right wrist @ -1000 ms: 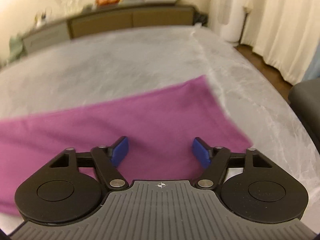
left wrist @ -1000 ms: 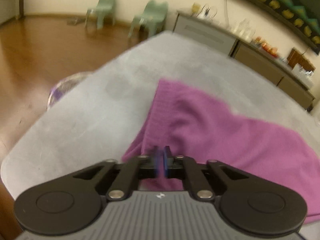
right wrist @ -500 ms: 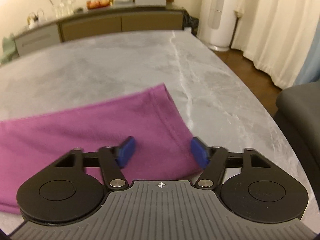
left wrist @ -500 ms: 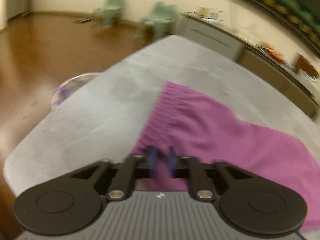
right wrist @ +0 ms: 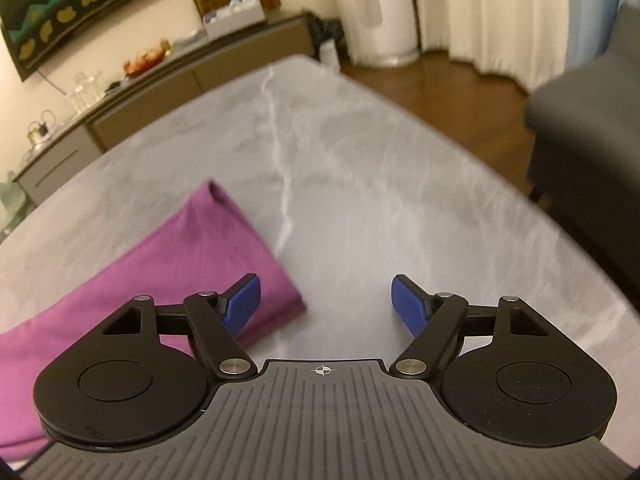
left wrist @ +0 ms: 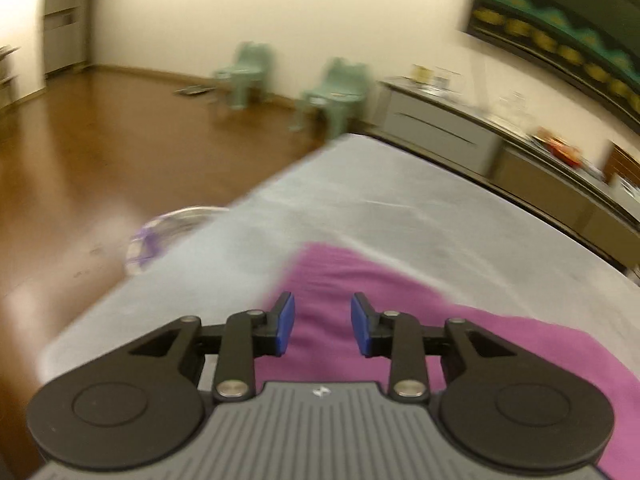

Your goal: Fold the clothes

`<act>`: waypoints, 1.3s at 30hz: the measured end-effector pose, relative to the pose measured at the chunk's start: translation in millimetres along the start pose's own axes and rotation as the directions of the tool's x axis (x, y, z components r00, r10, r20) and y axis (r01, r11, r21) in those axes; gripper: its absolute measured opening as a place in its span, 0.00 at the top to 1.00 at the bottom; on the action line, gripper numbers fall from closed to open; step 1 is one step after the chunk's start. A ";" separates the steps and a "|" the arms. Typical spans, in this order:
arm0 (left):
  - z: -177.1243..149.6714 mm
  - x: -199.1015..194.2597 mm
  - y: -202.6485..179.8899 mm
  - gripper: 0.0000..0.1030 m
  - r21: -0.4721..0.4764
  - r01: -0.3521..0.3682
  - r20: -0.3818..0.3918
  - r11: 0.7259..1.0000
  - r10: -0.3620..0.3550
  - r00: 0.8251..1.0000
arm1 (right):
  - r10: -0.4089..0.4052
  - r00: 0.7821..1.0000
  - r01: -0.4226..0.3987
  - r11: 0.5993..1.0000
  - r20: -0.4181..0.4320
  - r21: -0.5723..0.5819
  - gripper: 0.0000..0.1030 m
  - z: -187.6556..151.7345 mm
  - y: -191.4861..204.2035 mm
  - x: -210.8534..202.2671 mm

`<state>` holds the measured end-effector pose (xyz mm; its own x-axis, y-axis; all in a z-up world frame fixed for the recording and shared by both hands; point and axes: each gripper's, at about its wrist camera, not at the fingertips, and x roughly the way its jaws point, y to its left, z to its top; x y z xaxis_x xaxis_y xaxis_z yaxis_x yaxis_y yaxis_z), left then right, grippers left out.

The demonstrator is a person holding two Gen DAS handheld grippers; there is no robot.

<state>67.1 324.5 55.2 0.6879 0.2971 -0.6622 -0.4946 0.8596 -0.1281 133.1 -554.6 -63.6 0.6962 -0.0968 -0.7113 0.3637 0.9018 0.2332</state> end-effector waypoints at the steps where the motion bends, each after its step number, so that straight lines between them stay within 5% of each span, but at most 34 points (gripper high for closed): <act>1: -1.3 1.9 -17.8 0.69 0.037 0.022 -0.001 0.999 -0.022 1.000 | 0.013 1.000 -0.013 1.000 0.003 -0.005 0.21 -2.6 0.8 1.3; 3: -4.9 6.4 -54.4 0.69 0.116 0.063 -0.004 0.991 -0.063 0.998 | 0.018 1.000 -0.016 0.997 0.018 -0.071 0.27 -7.8 11.9 4.8; 4: -7.7 8.8 -69.8 0.69 0.145 0.080 -0.003 0.986 -0.081 0.997 | 0.012 1.000 -0.008 0.991 0.022 -0.136 0.45 -12.9 23.2 5.3; 7: -17.0 16.9 -109.0 0.69 0.209 0.130 -0.005 0.969 -0.132 0.991 | 0.001 0.999 0.010 0.967 0.044 -0.253 0.76 -27.4 48.1 4.0; 10: -25.3 20.0 -134.2 0.69 0.244 0.163 -0.013 0.956 -0.164 0.986 | 0.031 0.997 -0.012 0.970 0.075 -0.244 0.88 -27.6 53.3 -3.6; 13: -31.5 16.0 -151.4 0.69 0.263 0.193 -0.015 0.945 -0.196 0.980 | 0.070 0.984 -0.024 0.964 0.164 -0.266 0.88 -29.0 65.9 -24.0; 17: -31.3 15.6 -158.8 0.69 0.253 0.218 -0.018 0.943 -0.220 0.975 | 0.251 0.935 -0.124 0.892 0.249 -0.436 0.88 -55.1 129.7 -65.4; 25: -40.1 20.4 -177.7 0.69 0.294 0.232 -0.062 0.927 -0.224 0.973 | 0.293 0.956 -0.190 0.701 0.034 -0.688 0.88 -131.8 247.5 -25.3; 36: -68.5 22.1 -221.2 0.68 0.420 0.312 -0.132 0.852 -0.283 0.950 | 0.295 0.955 -0.201 0.690 0.017 -0.696 0.83 -133.6 245.0 -27.8; 39: -80.2 17.8 -246.2 0.67 0.451 0.353 -0.147 0.820 -0.322 0.935 | 0.398 0.916 -0.340 0.715 -0.044 -0.610 0.52 -123.7 229.5 -38.0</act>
<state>158.5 84.8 15.8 0.7246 -0.0597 -0.6866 0.0767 0.9970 -0.0058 113.5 -291.9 -65.0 0.7556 0.2886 -0.5880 -0.3542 0.9352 0.0039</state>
